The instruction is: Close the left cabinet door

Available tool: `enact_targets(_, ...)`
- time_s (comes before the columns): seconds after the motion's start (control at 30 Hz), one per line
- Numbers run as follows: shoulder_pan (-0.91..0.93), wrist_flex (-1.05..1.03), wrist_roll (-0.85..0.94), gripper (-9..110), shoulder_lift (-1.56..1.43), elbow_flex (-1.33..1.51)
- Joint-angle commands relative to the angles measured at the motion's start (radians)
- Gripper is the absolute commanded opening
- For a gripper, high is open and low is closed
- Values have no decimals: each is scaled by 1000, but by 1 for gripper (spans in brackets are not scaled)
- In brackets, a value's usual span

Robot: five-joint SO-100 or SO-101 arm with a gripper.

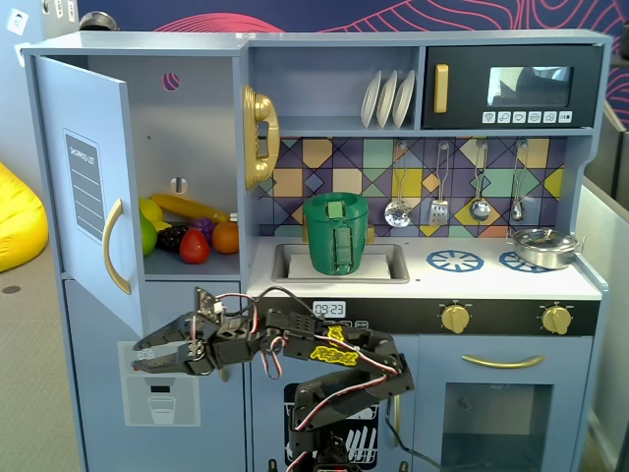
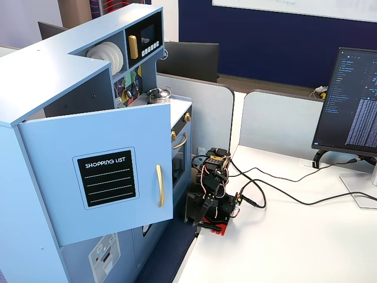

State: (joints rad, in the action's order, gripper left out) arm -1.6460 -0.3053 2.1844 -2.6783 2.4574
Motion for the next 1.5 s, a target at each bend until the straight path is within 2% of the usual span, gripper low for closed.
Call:
enact_targets(0.0,-38,81,25,0,120,-140)
enact_targets(0.2,-52,187,61,0,322,-267)
enact_targets(0.6,-40,259,98,0,611,-514)
enact_targets(1.03,41,284,158,0,704,-621)
enact_targets(1.47,192,296,166,0,594,-540)
